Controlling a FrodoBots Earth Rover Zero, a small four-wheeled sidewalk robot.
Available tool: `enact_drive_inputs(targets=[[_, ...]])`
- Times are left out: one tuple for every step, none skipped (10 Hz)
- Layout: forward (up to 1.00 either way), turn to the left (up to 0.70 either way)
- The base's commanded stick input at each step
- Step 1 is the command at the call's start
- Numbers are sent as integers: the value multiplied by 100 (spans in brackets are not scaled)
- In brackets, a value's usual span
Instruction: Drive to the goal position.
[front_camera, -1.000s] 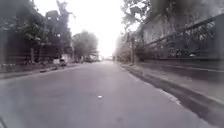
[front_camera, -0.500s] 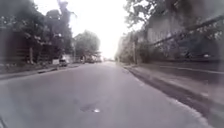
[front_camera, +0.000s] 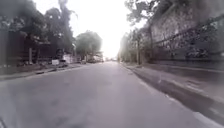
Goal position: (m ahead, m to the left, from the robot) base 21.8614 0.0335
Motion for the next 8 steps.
enact_drive_inputs(targets=[[100, 0], [100, 0], [100, 0], [100, 0], [100, 0], [100, 0], [100, 0], [100, 0]])
